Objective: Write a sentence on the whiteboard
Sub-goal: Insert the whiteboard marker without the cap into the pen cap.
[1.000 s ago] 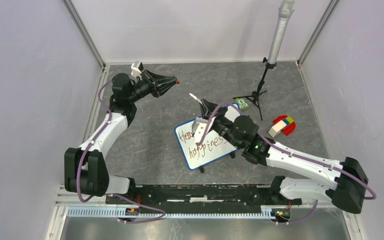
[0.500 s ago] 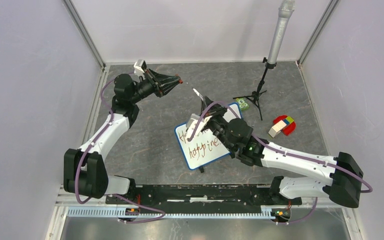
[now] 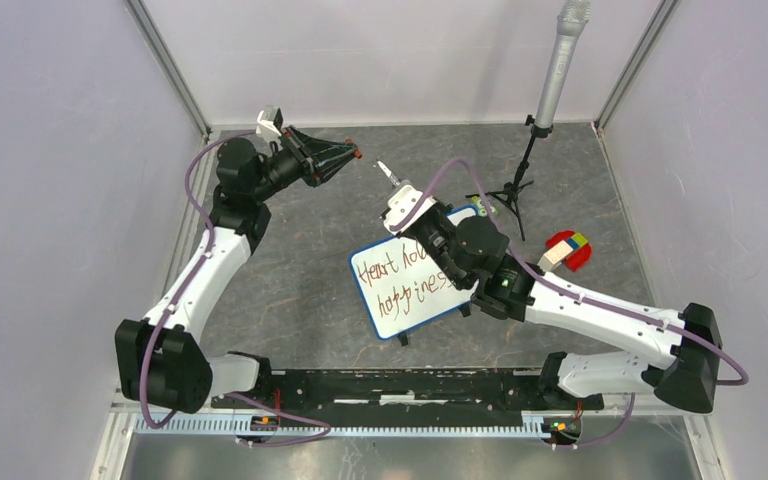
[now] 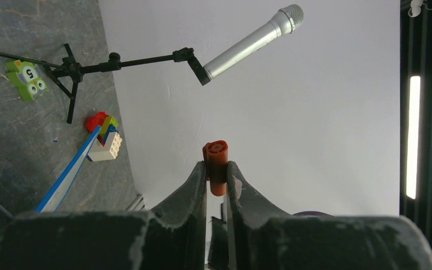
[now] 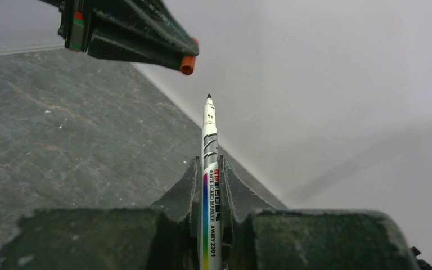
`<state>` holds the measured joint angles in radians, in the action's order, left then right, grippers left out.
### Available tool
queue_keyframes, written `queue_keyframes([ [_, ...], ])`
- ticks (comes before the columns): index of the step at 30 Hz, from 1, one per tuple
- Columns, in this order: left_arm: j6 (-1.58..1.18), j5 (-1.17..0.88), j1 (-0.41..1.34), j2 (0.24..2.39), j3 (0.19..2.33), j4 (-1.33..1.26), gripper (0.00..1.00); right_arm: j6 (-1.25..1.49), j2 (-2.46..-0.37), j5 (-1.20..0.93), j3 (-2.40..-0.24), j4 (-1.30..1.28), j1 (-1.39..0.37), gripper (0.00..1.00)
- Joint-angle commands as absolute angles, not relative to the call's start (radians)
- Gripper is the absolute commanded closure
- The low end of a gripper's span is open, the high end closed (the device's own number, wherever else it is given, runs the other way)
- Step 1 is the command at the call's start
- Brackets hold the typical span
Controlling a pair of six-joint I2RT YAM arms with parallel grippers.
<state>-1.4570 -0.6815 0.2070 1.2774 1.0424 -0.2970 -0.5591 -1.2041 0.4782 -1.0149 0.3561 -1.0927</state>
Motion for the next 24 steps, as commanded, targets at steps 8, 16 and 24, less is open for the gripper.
queue_keyframes([
  [8, -1.486, -0.678, 0.219, 1.233, 1.034, -0.374, 0.98, -0.446, -1.244, 0.418, -1.108, 0.280, -1.100, 1.00],
  [16, -1.456, -0.678, 0.223, 1.230, 1.020, -0.335, 0.98, -0.461, -1.242, 0.433, -1.110, 0.292, -1.107, 1.00],
  [24, -1.450, -0.690, 0.238, 1.227, 1.015, -0.336, 0.98, -0.486, -1.241, 0.451, -1.112, 0.311, -1.106, 1.00],
])
